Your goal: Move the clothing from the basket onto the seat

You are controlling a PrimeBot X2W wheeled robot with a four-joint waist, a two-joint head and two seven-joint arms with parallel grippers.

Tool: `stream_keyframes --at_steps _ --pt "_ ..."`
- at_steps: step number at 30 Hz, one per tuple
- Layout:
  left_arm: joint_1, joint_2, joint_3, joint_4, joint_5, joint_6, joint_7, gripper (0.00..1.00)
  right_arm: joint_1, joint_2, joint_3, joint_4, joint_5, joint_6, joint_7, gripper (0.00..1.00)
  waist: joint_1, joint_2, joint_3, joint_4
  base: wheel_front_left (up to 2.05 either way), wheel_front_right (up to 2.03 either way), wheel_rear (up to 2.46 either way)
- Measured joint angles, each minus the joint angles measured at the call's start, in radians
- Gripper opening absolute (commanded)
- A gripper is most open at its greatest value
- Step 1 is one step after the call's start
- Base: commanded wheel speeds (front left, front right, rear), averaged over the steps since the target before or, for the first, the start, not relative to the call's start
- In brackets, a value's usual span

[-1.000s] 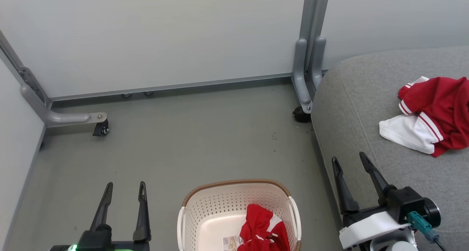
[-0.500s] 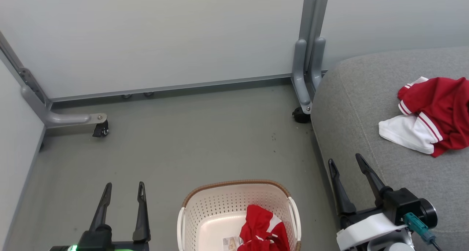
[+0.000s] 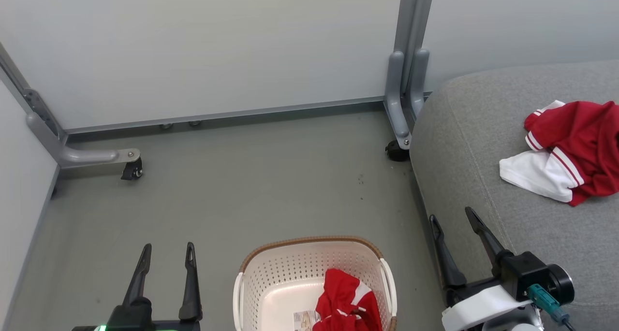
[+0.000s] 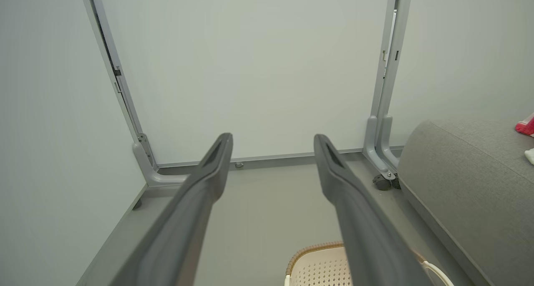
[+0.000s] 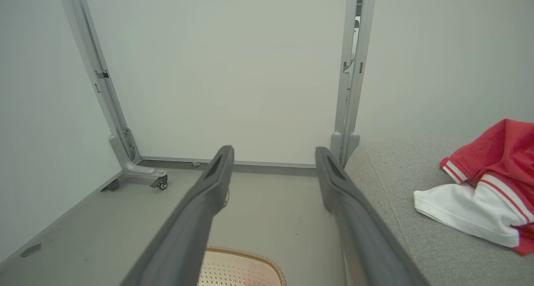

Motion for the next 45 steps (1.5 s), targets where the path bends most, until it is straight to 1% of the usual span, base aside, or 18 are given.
stream_keyframes --at_steps 3,9,14,17,23,29,33,36,39,41,42,45 --pt "-0.004 0.0 -0.012 0.002 -0.005 -0.002 0.0 1.0 -0.007 0.0 -0.001 -0.002 -0.006 0.0 0.0 1.0 0.0 0.0 0.017 -0.003 0.0 0.0 0.0" --pt "-0.068 0.0 -0.062 0.019 0.025 -0.038 0.0 1.0 -0.052 0.0 -0.028 -0.018 -0.009 0.0 0.0 1.0 0.0 0.0 0.077 -0.008 0.0 0.0 0.0" --pt "-0.21 0.0 -0.124 0.049 0.045 -0.071 0.0 1.0 -0.126 0.0 -0.117 -0.064 -0.002 0.0 0.0 1.0 0.0001 0.0 0.168 -0.008 0.0 0.0 0.0" --pt "-0.295 -0.001 -0.18 0.099 0.059 -0.093 0.0 1.0 -0.155 0.0 -0.156 -0.086 -0.008 0.0 0.0 1.0 0.0001 0.0 0.231 -0.004 0.0 0.0 0.0" --pt "-0.476 -0.002 -0.284 0.226 0.063 -0.121 0.0 1.0 -0.235 0.0 -0.237 -0.149 -0.022 0.0 0.0 1.0 0.0001 0.0 0.368 0.001 0.0 0.0 0.0" --pt "-0.659 -0.002 -0.408 0.416 0.08 -0.133 0.0 1.0 -0.301 -0.001 -0.301 -0.231 -0.034 0.0 0.0 1.0 0.0002 0.0 0.522 -0.001 0.0 0.0 0.0" --pt "-0.783 0.001 -0.53 0.559 0.075 -0.137 0.0 1.0 -0.334 -0.017 -0.313 -0.269 -0.054 0.0 0.0 1.0 0.0003 0.0 0.622 -0.007 0.0 0.0 0.0" --pt "-0.868 0.005 -0.644 0.708 0.057 -0.137 0.0 1.0 -0.366 -0.016 -0.338 -0.307 -0.045 0.0 0.0 1.0 0.0003 0.0 0.698 -0.015 0.0 0.0 0.0" --pt "-0.949 0.003 -0.753 0.858 0.014 -0.138 0.008 1.0 -0.386 -0.013 -0.366 -0.348 -0.03 0.0 0.0 1.0 0.0003 0.0 0.765 -0.023 0.0 0.0 0.0" --pt "-0.999 0.003 -0.824 0.927 -0.01 -0.138 0.018 1.0 -0.389 -0.01 -0.365 -0.372 -0.032 0.0 0.0 1.0 0.0004 0.0 0.807 -0.029 0.0 0.0 0.0" --pt "-1.025 0.003 -0.862 0.948 -0.024 -0.138 0.016 1.0 -0.391 -0.01 -0.362 -0.38 -0.034 0.0 0.0 1.0 0.0004 0.0 0.83 -0.031 0.0 0.0 0.0" --pt "-1.083 -0.002 -0.928 0.994 -0.081 -0.138 0.015 1.0 -0.408 -0.007 -0.367 -0.406 -0.041 0.0 0.0 1.0 0.0003 0.0 0.891 -0.039 0.0 0.0 0.0"
